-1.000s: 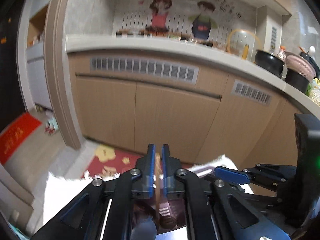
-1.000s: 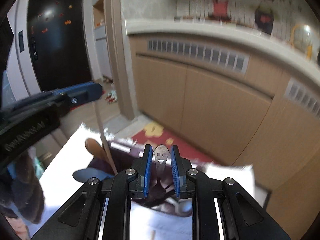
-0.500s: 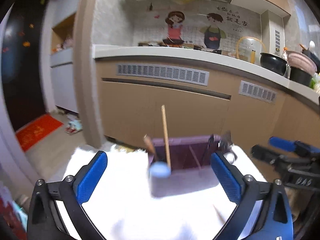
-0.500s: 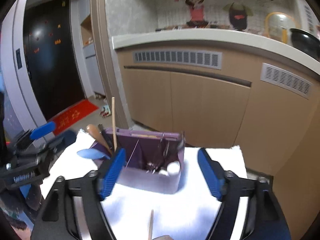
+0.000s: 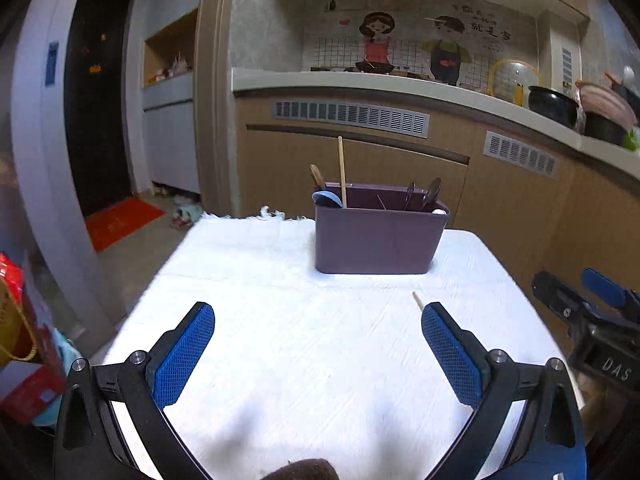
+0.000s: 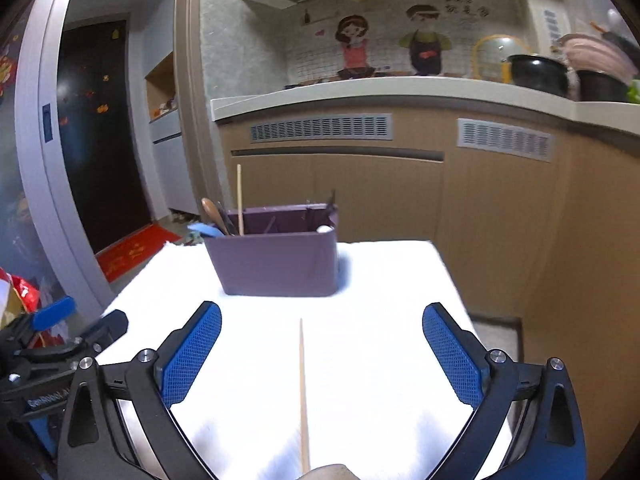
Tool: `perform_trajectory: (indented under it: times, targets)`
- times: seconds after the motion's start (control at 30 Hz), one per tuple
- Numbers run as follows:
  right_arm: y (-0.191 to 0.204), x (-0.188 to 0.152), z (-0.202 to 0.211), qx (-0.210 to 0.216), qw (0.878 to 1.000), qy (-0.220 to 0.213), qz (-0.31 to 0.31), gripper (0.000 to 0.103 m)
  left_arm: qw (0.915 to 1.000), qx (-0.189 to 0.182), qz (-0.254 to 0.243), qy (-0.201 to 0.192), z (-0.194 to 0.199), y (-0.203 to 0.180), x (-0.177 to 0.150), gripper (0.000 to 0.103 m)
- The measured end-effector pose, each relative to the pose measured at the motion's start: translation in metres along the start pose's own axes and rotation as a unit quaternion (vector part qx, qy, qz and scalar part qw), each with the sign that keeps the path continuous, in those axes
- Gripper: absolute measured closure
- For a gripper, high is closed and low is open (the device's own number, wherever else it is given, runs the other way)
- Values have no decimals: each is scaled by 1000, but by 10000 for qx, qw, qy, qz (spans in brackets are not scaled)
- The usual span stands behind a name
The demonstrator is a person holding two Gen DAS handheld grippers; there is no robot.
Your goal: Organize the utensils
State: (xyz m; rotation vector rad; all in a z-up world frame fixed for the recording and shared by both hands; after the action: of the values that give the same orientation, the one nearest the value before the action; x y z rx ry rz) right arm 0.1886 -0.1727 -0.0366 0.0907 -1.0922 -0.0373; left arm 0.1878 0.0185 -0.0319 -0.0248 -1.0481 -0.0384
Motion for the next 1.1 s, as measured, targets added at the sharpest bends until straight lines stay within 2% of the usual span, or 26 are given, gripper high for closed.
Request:
perform_trajectory:
  times: [0.1,0.27,0.4,1.1]
  targets:
    - [2,-12,14,-3,10000,16,-4,3,9997,134,-173,-142,13,-6,-2,1]
    - [3,-23,26,-250,9994,-30,244,2,9997,65,-217,-132,20,-8,-5,1]
    - [-1,-26,30,-234,9996,30,156,2,9997,49,-210,-103,23,-8,-7,1]
    - [0,-22,39,-190,9997,-30,169,2,9994,26,-309,-162,30,-17,-9,1]
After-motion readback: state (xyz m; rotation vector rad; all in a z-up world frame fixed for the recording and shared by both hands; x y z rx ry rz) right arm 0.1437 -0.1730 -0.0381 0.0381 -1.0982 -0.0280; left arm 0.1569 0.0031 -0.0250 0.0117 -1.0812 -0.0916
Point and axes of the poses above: each gripper's, at about its wrist camera, not at the fingertips, and z roughly against the way its jaws point, y to its left, x to its top, the point moved 8 cm from there along -z, roughly the way its jaws point, and after that the axes turned 2 degrees about -z, right-handed, at the moved point
